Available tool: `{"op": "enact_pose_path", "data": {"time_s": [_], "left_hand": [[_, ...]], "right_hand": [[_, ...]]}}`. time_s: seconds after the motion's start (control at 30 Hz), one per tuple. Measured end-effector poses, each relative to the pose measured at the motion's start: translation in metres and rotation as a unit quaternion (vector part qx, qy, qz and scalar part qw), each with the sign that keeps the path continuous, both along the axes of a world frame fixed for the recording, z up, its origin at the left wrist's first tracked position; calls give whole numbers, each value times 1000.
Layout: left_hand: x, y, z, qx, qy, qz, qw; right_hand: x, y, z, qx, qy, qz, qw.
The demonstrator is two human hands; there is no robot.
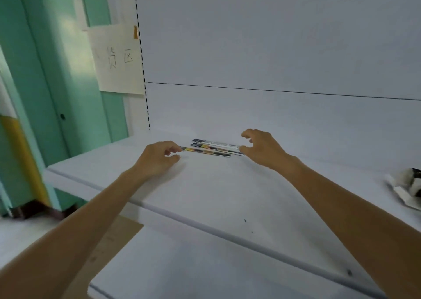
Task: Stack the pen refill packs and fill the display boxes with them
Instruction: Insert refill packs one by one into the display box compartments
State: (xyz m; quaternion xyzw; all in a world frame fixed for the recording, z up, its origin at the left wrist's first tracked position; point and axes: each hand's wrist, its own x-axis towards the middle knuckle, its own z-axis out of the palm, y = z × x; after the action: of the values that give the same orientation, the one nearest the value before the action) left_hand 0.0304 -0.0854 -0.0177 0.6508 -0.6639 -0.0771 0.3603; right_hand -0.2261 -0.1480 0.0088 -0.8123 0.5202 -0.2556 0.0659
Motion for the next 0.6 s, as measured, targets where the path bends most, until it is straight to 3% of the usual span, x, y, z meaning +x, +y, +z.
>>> {"op": "enact_pose_path", "data": {"time_s": [0.23,0.37,0.47,0.6], "left_hand": [[41,-88,-3,32,-79,-49,995],[43,-118,-6,94,-125,-86,984],[40,-130,-10,103,-110,-132,980],[44,-139,-15,50,-87,-142,985]], "right_hand": [[20,-50,-16,41,20,-59,997],[33,-68,-24,93,74,-52,992],[41,-75,-32,103,100,-47,988],[51,-78,-29,61,120,-5,991]]}}
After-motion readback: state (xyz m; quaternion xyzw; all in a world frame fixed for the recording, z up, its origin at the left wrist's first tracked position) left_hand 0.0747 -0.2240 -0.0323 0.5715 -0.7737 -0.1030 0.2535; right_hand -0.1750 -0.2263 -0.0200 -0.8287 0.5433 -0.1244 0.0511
